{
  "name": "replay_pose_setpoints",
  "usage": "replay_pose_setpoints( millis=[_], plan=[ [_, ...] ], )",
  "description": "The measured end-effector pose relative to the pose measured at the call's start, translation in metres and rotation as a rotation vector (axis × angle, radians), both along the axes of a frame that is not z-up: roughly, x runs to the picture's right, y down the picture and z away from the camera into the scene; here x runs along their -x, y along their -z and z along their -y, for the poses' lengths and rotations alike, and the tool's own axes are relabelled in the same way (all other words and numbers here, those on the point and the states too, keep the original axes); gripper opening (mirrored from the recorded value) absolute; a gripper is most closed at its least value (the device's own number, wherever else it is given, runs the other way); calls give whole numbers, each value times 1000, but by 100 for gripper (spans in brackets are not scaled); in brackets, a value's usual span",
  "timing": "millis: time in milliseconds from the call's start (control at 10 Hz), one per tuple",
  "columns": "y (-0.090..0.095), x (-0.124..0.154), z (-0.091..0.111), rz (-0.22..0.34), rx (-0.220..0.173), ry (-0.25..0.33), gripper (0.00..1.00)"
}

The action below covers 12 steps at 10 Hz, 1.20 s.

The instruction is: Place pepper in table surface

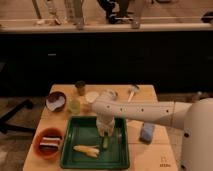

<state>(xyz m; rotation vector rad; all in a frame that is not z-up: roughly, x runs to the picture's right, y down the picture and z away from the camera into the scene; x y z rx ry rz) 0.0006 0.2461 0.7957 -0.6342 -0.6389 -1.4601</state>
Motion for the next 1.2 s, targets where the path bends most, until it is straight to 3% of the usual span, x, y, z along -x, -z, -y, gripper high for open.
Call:
replay_pose_setpoints(
  millis=[500, 1200],
  plan=[
    [31, 4, 21, 8, -60, -18, 0],
    [74, -25, 77, -113, -181, -222, 0]
  ],
)
